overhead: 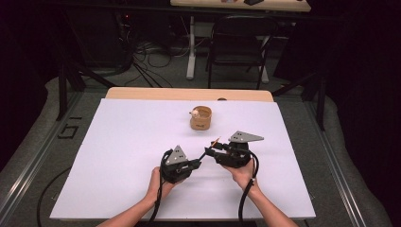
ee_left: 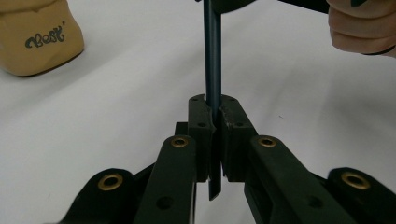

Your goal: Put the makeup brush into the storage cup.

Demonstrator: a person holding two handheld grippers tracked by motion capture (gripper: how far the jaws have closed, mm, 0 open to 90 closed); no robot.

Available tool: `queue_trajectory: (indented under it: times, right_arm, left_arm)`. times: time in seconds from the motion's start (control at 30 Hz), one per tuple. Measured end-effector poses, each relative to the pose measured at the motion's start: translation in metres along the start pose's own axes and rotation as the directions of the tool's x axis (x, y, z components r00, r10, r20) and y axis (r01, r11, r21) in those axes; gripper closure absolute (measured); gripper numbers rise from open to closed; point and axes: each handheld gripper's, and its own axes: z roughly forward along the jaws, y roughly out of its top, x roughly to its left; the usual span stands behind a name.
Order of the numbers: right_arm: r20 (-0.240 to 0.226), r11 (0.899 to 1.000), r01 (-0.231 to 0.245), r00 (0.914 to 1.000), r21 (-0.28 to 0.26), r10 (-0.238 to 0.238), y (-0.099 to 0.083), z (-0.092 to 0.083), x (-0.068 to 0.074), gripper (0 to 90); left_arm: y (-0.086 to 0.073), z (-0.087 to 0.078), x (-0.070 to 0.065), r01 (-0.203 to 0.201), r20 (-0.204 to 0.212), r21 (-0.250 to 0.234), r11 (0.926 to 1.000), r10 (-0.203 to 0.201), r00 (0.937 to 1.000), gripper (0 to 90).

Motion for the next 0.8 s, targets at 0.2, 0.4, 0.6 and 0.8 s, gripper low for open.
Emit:
queue_trajectory:
  times: [0.2,0.4,0.6,0.8]
  right_arm:
    - [-0.034,0.999,-0.022,0.9992,-0.03,0.02,0.002,-0.003,0.001,70.8]
    - [-0.075,0.999,-0.001,0.9972,-0.048,-0.003,0.004,-0.003,0.008,78.7]
    - [-0.101,0.996,0.074,0.9919,-0.042,-0.078,0.007,-0.001,0.023,83.6]
    - [-0.075,0.99,0.131,0.9881,-0.047,-0.134,0.011,-0.004,0.028,83.6]
  left_arm:
    - [-0.001,0.004,-0.002,-0.002,0.005,0.013,0.9999,0.002,1.0,84.8]
    - [-0.001,0.008,-0.004,-0.004,0.005,0.018,0.9998,0.004,1.0,84.6]
    - [-0.002,0.01,-0.005,0.001,0.017,0.023,0.9997,-0.001,0.9998,81.2]
    - [-0.001,0.011,-0.002,-0.004,0.041,0.049,0.9988,0.002,0.9992,54.0]
